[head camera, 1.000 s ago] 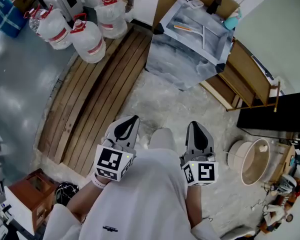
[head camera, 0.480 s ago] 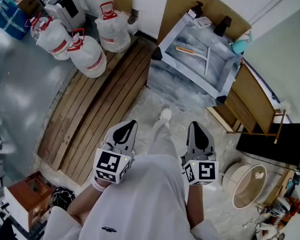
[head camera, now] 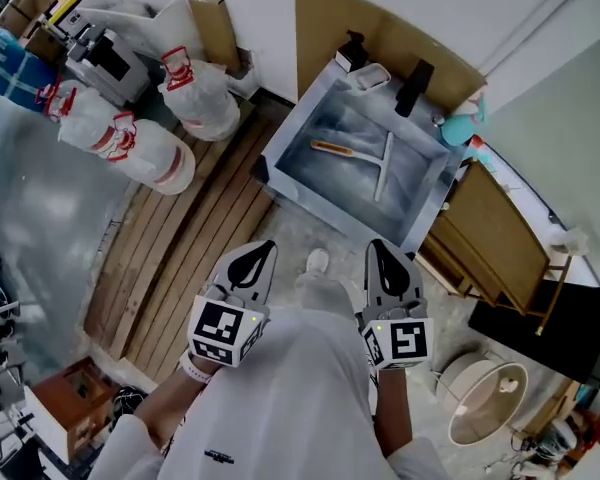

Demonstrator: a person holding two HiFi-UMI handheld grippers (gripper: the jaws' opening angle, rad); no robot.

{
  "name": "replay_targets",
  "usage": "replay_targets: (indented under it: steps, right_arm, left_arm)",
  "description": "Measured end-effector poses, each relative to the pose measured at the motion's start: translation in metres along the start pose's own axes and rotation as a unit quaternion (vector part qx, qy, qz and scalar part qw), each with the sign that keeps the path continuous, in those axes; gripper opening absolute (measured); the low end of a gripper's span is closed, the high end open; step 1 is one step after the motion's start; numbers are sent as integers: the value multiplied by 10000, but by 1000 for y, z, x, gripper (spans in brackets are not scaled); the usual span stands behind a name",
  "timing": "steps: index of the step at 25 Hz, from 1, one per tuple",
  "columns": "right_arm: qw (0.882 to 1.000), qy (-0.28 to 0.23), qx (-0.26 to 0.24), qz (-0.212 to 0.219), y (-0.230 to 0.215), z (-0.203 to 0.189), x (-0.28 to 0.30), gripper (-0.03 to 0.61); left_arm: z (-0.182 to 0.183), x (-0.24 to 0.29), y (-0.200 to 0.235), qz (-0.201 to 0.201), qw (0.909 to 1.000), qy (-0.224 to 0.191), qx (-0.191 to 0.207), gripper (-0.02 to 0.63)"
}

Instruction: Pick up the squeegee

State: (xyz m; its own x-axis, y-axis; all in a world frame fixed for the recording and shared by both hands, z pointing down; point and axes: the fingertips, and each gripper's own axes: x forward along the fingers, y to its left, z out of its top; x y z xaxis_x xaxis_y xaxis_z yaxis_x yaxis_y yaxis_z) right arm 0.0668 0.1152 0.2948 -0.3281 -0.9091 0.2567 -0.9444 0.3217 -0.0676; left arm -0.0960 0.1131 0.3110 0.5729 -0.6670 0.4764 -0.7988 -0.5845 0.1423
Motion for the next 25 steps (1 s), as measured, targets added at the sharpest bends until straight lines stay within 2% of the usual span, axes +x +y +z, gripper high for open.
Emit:
replay_targets:
  steps: [8,15,25]
  right_arm:
    - [9999,100,38,74,-70,-9,42,6]
    - [9996,237,-48,171,-89,-9,66,6]
    - [9985,526,-36,176,-108,-20,102,6]
  left_arm:
    - [27,73,-14,-43,9998,125,142,5]
    - [39,98,-8,69,10000,32,-42,5]
    - [44,133,7,-8,9997,209,97,5]
